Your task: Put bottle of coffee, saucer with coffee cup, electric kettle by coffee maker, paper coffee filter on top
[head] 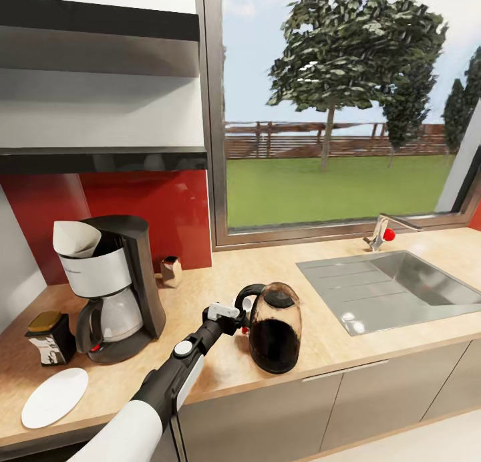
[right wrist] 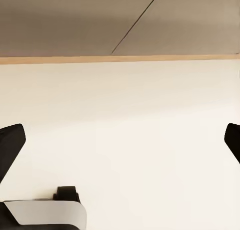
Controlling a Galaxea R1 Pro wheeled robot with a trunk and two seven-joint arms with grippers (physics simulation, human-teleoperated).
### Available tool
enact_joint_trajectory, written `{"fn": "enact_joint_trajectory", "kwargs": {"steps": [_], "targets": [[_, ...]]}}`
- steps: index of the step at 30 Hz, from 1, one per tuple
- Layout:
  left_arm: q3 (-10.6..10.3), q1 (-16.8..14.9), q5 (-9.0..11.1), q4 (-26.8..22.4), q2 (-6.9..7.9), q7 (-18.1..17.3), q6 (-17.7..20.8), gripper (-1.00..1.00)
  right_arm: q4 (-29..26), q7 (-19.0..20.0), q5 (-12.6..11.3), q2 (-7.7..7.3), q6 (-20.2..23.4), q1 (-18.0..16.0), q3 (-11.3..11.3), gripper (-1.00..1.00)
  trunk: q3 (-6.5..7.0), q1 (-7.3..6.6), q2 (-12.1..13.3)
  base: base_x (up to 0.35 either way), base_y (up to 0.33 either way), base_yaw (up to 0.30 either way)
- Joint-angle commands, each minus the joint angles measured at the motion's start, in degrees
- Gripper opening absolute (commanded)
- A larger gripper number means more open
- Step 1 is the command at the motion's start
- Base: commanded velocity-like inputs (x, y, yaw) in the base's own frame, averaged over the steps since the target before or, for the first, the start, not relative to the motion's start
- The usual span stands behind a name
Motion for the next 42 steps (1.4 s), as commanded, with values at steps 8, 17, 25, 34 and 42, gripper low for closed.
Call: {"fn": "enact_joint_trajectory", "kwargs": {"steps": [8,17,25,34,42], "targets": [[-0.01,-0.02,0.17,0.04,0.0,-0.14,-0.24,1.0,0.05,-0.14,-0.62,0.01,-0.29,-0.01,0.43,1.0,-0.02,0.02,-0.04,0.006,0.0,0.0],[-0.01,-0.02,0.18,0.06,0.0,-0.14,-0.26,1.0,0.05,-0.14,-0.6,0.01,-0.29,-0.01,0.42,1.0,-0.02,0.02,-0.04,0.05,0.0,0.0],[-0.01,-0.02,0.18,0.1,0.0,-0.14,-0.26,1.0,0.05,-0.14,-0.62,0.01,-0.29,-0.01,0.43,1.0,-0.02,0.02,-0.04,0.004,0.0,0.0],[-0.01,-0.02,0.18,0.1,0.0,-0.13,-0.21,1.0,0.05,-0.14,-0.61,0.01,-0.29,-0.02,0.43,1.0,-0.02,0.02,-0.04,0.0,0.0,0.0],[-0.01,-0.02,0.18,0.1,0.0,-0.14,-0.24,1.0,0.05,-0.14,-0.61,0.01,-0.29,-0.02,0.42,1.0,-0.02,0.02,-0.04,0.04,0.0,0.0]]}}
